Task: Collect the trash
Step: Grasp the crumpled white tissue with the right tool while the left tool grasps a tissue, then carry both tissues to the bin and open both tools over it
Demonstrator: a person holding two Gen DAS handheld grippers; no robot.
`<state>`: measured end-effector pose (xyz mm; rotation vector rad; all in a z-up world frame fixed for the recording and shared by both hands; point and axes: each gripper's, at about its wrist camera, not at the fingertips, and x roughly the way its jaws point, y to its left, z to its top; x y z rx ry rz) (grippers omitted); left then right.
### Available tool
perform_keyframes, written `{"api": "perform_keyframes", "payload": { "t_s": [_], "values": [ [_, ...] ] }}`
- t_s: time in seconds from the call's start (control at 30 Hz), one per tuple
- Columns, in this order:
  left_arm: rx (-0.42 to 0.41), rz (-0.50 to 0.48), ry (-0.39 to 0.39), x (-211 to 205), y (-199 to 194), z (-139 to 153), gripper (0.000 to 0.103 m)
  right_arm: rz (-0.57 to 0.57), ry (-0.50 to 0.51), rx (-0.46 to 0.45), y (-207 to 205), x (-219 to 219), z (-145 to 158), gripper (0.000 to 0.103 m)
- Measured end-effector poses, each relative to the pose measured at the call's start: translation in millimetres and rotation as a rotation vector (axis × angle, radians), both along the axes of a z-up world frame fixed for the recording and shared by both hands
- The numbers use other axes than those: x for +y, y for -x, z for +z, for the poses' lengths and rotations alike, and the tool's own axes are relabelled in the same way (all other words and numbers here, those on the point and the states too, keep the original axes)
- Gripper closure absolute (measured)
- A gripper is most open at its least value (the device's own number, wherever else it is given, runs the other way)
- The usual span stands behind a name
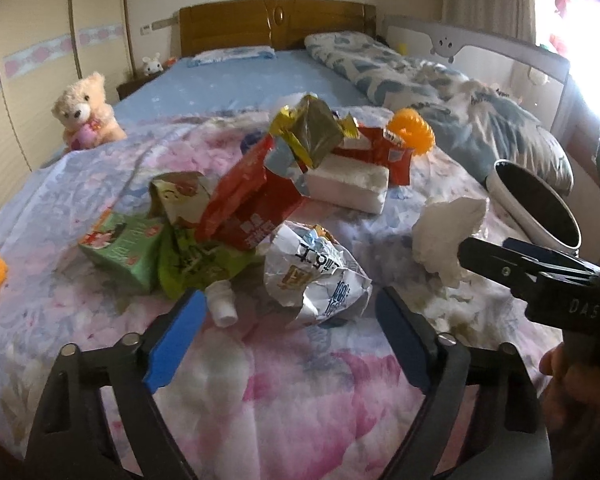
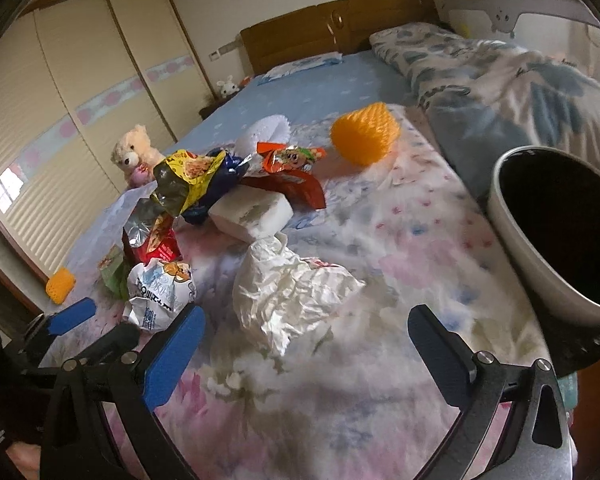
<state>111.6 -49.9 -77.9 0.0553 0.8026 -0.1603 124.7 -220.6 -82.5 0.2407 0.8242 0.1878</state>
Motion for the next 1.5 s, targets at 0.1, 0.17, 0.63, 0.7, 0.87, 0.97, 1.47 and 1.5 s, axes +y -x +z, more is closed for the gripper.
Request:
{"api": "perform_keyframes", "payload": {
  "t_s": [0.1, 0.17, 0.63, 0.7, 0.87, 0.97, 1.47, 1.5],
  "values": [
    [0.030, -0.022, 0.013, -2.8, -7.1, -5.9, 0.031, 0.018, -0.018, 0.027, -9.0, 1.3, -7.1, 0.013],
    [0.052, -0.042, 0.032, -5.6, -10.6, -9.1, 0.052, 0.022, -0.030, 0.047, -14.0, 2.5, -12.6, 0.029],
    [0.015, -0.150, 0.031, -32.2, 2.9, -1.4, 0.102, 0.058, -0.124, 0.034, 0.7, -7.2, -10.9, 0.071],
    [0.006, -0.157, 0.027, -35.8, 5.2, 0.7, 0.102, 0.046, -0.124, 0.026, 6.2, -14.5, -7.2, 0.072],
    [0.030, -0.124, 0.013, -41.3, -3.7, -0.9, 0.081, 0.012, -0.131, 0.002, 18.1, -33.5, 2.4, 0.072],
    [0.016, -0.072, 0.016, -40.9, -15.4, 1.0, 0.036, -0.012, -0.134, -0.009, 23.2, -43.5, 6.4, 0.071],
    [0.106, -0.066, -0.032, -69.3, -72.6, -22.3, 0.102, -0.068, -0.143, 0.002, 29.5, -70.5, 2.4, 0.071],
    [0.097, -0.076, -0.028, -70.0, -69.5, -20.3, 0.102, -0.070, -0.145, 0.001, 30.2, -71.7, 2.8, 0.071]
  ]
}}
